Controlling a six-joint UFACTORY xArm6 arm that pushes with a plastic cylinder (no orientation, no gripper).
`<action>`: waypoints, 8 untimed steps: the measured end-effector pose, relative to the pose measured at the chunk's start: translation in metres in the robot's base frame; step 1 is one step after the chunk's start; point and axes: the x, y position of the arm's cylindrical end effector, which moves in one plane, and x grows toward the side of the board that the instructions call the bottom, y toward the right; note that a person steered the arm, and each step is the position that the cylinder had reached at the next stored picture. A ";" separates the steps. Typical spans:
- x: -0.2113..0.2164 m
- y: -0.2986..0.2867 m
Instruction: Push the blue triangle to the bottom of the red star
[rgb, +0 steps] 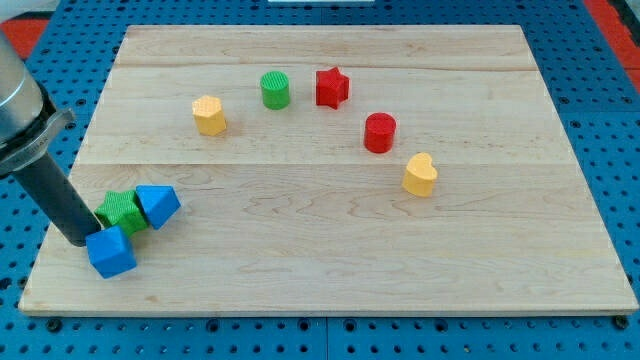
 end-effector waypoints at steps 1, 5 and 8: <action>-0.001 0.039; -0.076 0.033; -0.026 0.192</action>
